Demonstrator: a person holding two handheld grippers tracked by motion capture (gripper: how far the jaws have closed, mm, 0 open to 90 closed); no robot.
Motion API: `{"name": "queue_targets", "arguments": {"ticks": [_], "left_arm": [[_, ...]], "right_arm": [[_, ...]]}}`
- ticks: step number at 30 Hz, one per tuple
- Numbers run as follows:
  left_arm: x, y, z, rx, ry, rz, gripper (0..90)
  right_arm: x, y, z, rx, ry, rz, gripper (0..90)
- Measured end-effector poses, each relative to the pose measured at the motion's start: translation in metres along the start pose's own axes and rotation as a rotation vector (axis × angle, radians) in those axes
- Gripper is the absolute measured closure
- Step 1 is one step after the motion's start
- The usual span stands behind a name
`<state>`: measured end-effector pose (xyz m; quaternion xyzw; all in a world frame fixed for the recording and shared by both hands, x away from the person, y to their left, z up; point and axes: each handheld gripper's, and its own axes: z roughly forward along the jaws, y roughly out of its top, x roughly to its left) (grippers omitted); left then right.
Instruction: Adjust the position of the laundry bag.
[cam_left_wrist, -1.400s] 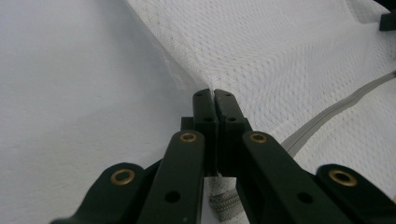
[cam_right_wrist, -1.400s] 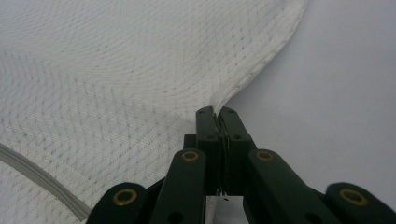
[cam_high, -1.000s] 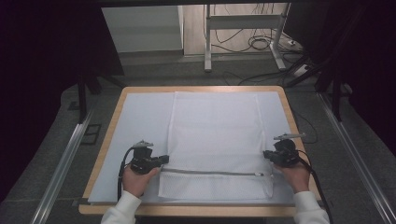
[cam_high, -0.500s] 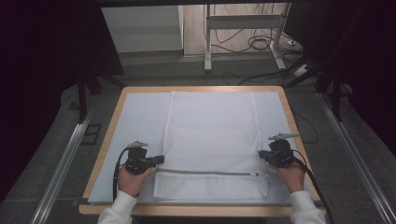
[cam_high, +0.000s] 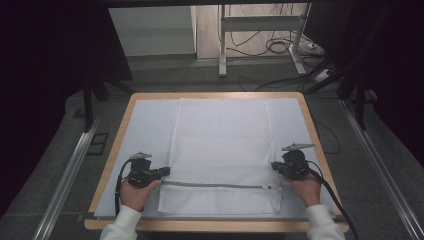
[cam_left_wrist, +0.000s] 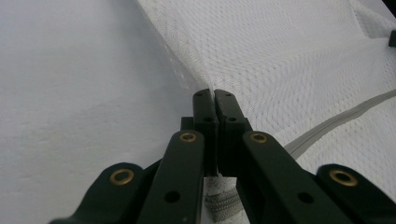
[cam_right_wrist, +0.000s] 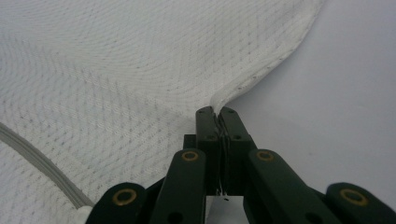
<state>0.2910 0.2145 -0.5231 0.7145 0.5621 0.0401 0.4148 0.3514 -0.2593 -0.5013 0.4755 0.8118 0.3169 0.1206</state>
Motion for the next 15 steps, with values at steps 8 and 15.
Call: {"name": "queue_targets", "arguments": {"ticks": [8,15], "left_arm": [[0.007,-0.003,-0.005,-0.002,0.019,-0.006,89.1],[0.016,-0.008,-0.011,-0.002,0.024,-0.024,88.9]], "right_arm": [[0.011,0.003,0.005,0.006,0.004,-0.024,87.2],[0.017,0.004,0.009,0.003,0.027,-0.028,87.2]]}}
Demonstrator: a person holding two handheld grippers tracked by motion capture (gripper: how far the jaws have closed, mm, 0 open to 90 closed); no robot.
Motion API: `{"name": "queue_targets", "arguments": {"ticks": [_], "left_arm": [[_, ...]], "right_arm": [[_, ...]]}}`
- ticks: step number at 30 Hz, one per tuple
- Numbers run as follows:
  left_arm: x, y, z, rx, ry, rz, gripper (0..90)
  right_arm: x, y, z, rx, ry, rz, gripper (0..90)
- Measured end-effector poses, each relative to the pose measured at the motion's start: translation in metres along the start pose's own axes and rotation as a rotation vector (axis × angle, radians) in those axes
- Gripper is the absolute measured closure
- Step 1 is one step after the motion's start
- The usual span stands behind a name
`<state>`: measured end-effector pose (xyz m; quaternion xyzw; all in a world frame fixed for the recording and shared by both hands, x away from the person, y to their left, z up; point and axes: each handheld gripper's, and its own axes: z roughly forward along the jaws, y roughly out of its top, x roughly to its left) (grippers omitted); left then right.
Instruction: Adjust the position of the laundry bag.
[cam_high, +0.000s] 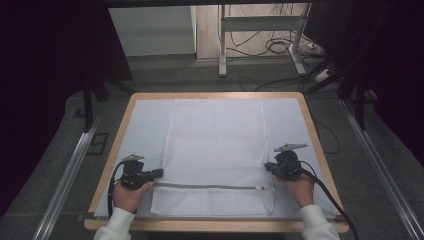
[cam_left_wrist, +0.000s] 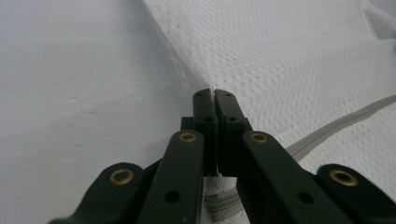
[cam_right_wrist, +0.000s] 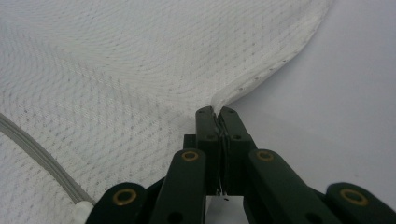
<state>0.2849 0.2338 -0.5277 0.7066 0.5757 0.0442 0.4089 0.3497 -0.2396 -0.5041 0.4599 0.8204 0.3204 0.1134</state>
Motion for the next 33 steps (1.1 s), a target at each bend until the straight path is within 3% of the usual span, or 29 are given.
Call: {"name": "queue_targets", "arguments": {"ticks": [17,19,20,21,23,27,33], "left_arm": [[0.008,-0.007,-0.004,0.006,0.018,0.0,87.9],[0.007,-0.008,-0.005,-0.003,0.033,0.021,81.6],[0.006,-0.009,-0.006,-0.025,0.049,0.044,81.6],[0.005,-0.009,-0.008,-0.069,0.075,0.061,75.5],[0.003,-0.005,-0.019,-0.194,0.11,0.049,50.9],[-0.001,-0.001,-0.026,-0.228,0.095,0.063,36.5],[-0.014,0.004,-0.028,-0.197,0.062,0.106,32.4]], "right_arm": [[0.003,-0.001,0.007,-0.004,0.035,-0.009,86.2],[0.003,-0.002,0.007,-0.005,0.006,-0.032,75.9],[0.003,-0.002,0.007,-0.005,0.006,-0.032,75.9],[0.002,-0.002,0.006,-0.01,-0.008,-0.039,68.4],[0.0,-0.001,0.001,-0.048,-0.013,-0.029,47.6],[-0.002,0.001,-0.007,-0.105,-0.012,-0.011,36.4],[-0.001,-0.001,-0.02,-0.173,-0.051,-0.025,27.2]]}}
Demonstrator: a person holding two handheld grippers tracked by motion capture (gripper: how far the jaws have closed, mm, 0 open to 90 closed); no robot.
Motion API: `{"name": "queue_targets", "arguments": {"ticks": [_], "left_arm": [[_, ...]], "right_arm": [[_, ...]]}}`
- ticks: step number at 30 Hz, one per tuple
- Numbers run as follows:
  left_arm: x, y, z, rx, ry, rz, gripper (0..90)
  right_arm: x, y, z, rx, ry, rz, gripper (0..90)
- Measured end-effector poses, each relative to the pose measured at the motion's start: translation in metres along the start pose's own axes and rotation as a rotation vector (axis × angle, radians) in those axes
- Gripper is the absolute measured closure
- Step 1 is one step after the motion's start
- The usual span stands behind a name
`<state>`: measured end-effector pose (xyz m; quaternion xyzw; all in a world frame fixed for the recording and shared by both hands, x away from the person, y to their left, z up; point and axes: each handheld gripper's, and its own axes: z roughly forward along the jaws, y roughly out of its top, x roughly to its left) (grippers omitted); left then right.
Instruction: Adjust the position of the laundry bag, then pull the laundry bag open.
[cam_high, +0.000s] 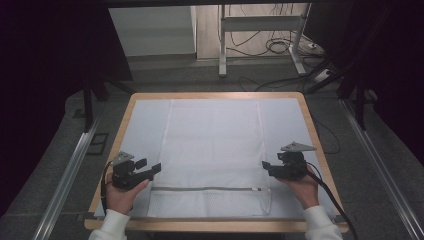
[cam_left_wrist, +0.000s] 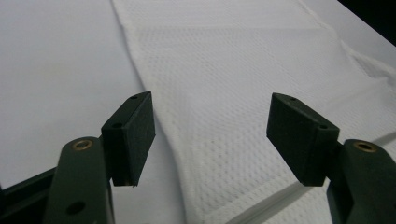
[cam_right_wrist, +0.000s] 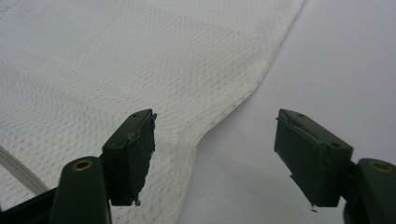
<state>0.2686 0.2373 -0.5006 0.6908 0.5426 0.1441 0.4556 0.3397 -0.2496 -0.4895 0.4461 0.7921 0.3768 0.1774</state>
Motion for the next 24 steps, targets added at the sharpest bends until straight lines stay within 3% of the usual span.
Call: {"name": "queue_targets", "arguments": {"ticks": [7,14,19,24], "left_arm": [[-0.017,0.005,0.001,0.025,-0.038,0.02,33.1],[-0.039,0.01,0.009,0.063,-0.056,0.073,36.3],[-0.052,0.011,0.014,0.088,-0.109,0.073,37.2],[-0.071,0.014,0.021,0.118,-0.156,0.097,37.9]], "right_arm": [[-0.001,-0.005,-0.013,-0.019,0.003,0.007,24.3],[-0.003,-0.007,-0.017,-0.024,0.009,0.024,24.2],[-0.005,-0.009,-0.017,-0.016,0.008,0.028,24.1],[-0.006,-0.009,-0.017,-0.019,0.0,0.033,24.2]]}}
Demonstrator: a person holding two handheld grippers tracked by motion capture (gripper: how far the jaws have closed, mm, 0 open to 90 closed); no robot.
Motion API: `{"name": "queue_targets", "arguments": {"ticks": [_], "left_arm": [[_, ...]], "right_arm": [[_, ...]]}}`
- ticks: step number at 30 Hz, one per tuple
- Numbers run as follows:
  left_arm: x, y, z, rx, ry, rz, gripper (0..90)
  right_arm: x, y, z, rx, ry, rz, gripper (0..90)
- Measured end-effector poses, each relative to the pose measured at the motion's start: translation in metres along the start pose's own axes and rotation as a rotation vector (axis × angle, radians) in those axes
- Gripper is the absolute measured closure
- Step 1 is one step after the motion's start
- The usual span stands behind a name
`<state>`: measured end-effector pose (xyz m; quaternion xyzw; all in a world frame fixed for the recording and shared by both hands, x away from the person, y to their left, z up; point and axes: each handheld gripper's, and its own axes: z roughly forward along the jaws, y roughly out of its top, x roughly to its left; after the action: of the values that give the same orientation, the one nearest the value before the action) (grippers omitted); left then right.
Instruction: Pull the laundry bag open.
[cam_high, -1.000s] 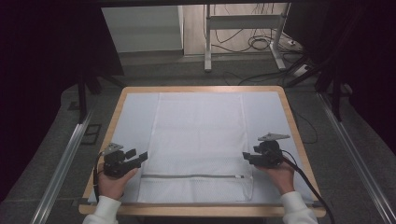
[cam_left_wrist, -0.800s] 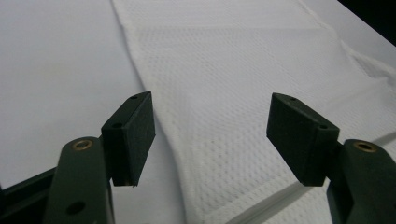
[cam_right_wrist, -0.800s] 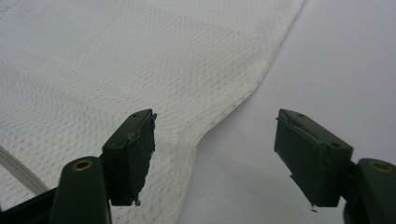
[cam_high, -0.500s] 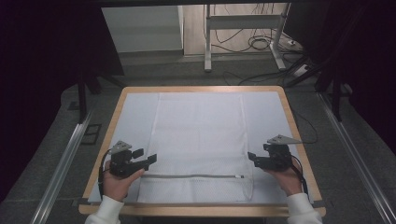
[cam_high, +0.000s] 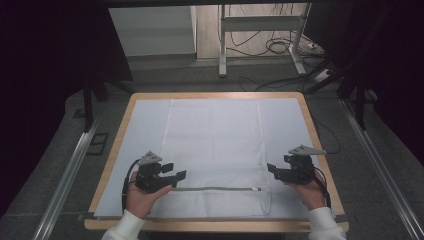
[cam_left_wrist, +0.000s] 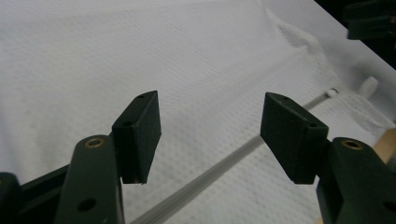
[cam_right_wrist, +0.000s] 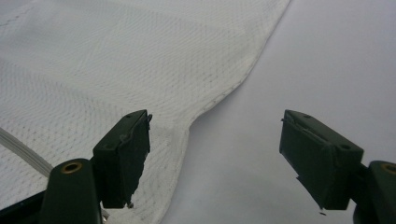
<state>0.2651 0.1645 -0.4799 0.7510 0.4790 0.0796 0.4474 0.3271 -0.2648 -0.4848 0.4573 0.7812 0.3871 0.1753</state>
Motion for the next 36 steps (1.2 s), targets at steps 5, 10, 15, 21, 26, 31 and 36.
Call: {"name": "queue_targets", "arguments": {"ticks": [5,10,15,21,26,31,36], "left_arm": [[-0.013,0.005,0.011,0.024,-0.04,0.016,38.3],[-0.022,0.004,0.02,0.044,-0.072,0.021,38.3],[-0.028,0.003,0.025,0.057,-0.081,0.028,38.3],[-0.035,0.005,0.03,0.065,-0.083,0.049,38.1],[-0.042,0.008,0.033,0.072,-0.091,0.064,38.0],[-0.048,0.01,0.038,0.083,-0.109,0.07,38.0],[-0.055,0.012,0.043,0.094,-0.119,0.088,38.0]], "right_arm": [[-0.001,-0.002,0.001,0.006,-0.008,0.004,24.2],[-0.003,-0.002,0.0,0.0,-0.016,0.011,24.2],[-0.003,-0.003,0.0,-0.005,-0.029,0.008,24.9],[-0.002,-0.004,0.002,0.002,-0.025,0.001,25.0],[-0.002,-0.004,0.002,0.007,-0.026,0.001,24.9],[-0.002,-0.004,0.003,0.011,-0.027,-0.006,25.0],[-0.002,-0.004,0.004,0.014,-0.03,-0.006,25.0]]}}
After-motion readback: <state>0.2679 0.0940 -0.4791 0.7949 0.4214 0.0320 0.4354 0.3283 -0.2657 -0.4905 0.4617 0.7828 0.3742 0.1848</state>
